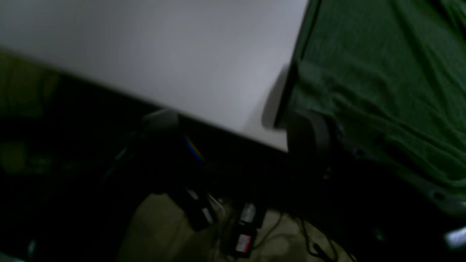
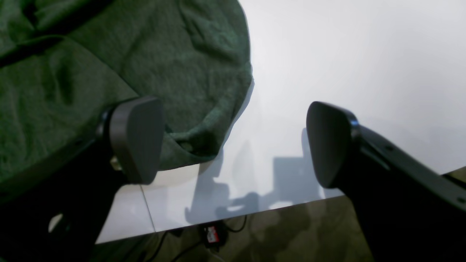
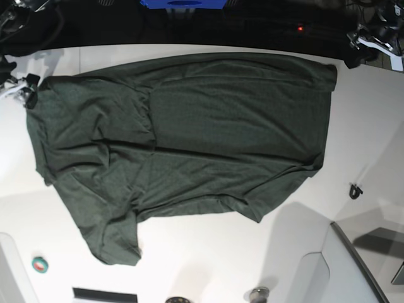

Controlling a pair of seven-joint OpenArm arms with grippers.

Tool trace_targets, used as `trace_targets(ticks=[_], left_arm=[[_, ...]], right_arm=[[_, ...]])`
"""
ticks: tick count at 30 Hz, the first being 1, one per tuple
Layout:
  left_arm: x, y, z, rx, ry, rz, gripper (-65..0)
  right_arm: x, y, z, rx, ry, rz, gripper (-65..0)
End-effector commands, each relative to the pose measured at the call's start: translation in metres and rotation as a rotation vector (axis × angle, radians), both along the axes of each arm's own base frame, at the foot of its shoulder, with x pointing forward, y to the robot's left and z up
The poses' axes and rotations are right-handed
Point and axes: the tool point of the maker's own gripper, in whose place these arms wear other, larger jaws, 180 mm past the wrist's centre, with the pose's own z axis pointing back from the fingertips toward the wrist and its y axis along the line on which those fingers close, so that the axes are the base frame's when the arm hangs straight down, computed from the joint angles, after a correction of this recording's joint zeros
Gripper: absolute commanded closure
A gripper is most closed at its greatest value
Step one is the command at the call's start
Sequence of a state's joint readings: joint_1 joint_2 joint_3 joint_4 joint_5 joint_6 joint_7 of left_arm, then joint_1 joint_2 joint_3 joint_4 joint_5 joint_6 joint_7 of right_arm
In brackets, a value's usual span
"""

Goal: Layout the t-shirt on the table in an organized manner, then fold the t-shirt properly
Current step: 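Release the shirt with both grippers and raise them, then grasp the shirt edge corners with both grippers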

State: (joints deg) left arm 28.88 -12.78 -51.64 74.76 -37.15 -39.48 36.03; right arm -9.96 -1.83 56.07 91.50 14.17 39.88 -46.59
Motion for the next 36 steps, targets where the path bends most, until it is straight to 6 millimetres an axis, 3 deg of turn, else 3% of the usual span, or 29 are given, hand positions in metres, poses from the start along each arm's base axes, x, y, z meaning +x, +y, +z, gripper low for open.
trace_targets(ticks=[1,6,15,22,30,36], left_arm=[[0.005,0.005,0.010,0.014,-0.042,0.001,-45.1],[0.004,-0.005,0.005,-0.009,-0.039,0.001,-44.9],[0.022,-0.017,0.038,0.061,-0.115,-0.062,-44.9],[0.031,-0.016,0.005,0.045,-0.052,-0.045,-44.9],[0.042,-0.018,0.002,0.050,-0.050,-0.056,-44.9],[0.044,-0.050,-0.021,-0.027,-0.010,-0.120,-44.9]], right_arm=[[0.000,-0.008,0.007,-0.023,-0.018,0.000,-55.7],[-0.005,-0.009,0.005,-0.026,-0.005,-0.002,-55.7],[-0.008,-0.008,0.003,-0.027,0.004,0.005,-55.7],[-0.008,-0.008,0.003,-0.027,0.004,0.005,-55.7],[-0.008,-0.010,0.004,-0.029,0.004,0.003,-55.7],[-0.008,-0.009,0.004,-0.028,0.004,0.006,-55.7]])
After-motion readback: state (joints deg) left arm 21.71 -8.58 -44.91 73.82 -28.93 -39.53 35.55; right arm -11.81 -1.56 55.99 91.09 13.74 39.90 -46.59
